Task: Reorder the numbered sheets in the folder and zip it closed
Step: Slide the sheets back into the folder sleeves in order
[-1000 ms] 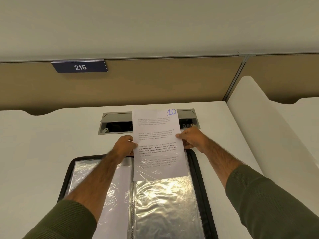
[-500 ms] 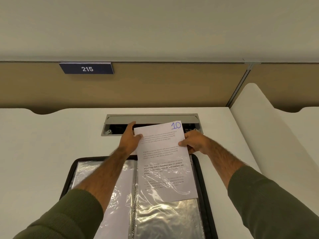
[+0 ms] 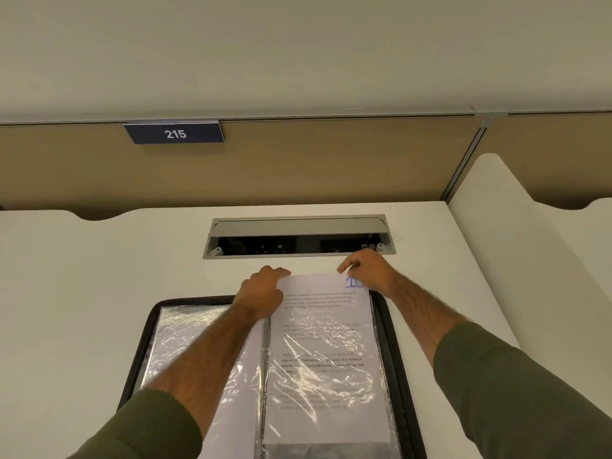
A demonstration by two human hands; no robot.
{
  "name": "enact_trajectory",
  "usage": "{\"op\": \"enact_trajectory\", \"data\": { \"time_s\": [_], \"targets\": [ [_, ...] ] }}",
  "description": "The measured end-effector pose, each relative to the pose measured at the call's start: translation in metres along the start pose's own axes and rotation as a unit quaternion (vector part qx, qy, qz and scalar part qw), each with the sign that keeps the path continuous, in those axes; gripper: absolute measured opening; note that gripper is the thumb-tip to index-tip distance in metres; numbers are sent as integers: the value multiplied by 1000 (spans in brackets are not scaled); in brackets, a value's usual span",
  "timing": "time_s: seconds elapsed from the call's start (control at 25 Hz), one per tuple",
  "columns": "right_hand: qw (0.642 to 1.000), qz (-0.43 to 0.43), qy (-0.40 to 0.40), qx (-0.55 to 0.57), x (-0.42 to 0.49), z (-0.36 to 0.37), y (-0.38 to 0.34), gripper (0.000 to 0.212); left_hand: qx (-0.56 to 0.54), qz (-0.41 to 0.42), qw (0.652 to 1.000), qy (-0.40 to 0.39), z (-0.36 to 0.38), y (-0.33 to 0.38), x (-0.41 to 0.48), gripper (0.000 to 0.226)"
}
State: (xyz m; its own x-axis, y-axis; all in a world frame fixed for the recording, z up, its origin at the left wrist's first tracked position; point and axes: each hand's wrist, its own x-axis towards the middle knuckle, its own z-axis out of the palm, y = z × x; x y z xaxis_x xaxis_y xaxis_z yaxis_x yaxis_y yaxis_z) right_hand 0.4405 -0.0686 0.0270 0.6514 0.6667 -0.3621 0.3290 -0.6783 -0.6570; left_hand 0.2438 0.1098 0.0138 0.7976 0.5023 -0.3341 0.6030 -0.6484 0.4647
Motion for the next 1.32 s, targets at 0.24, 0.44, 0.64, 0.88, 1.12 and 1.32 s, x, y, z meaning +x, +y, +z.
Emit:
{"op": "enact_trajectory", "data": {
  "time_s": [0.24, 0.44, 0.64, 0.88, 1.12, 1.32],
  "targets": [
    [997, -5, -41, -60, -17, 11, 2, 27, 99, 41, 994, -18, 13, 3, -8, 51],
    [993, 15, -72, -92, -31, 19, 4, 25, 88, 49, 995, 5, 17, 7, -15, 44],
    [978, 27, -68, -195, -42, 25, 2, 23, 107, 54, 993, -6, 23, 11, -24, 39],
    [953, -6, -65, -294, -56, 25, -1, 11, 98, 44, 994, -14, 27, 16, -29, 30],
    [953, -1, 36, -301, -75, 29, 15, 27, 96, 59, 992, 55, 41, 2, -67, 56],
    [945, 15, 180, -272, -137, 72, 37, 56, 102, 32, 985, 137, 67, -68, -160, 74]
  ]
}}
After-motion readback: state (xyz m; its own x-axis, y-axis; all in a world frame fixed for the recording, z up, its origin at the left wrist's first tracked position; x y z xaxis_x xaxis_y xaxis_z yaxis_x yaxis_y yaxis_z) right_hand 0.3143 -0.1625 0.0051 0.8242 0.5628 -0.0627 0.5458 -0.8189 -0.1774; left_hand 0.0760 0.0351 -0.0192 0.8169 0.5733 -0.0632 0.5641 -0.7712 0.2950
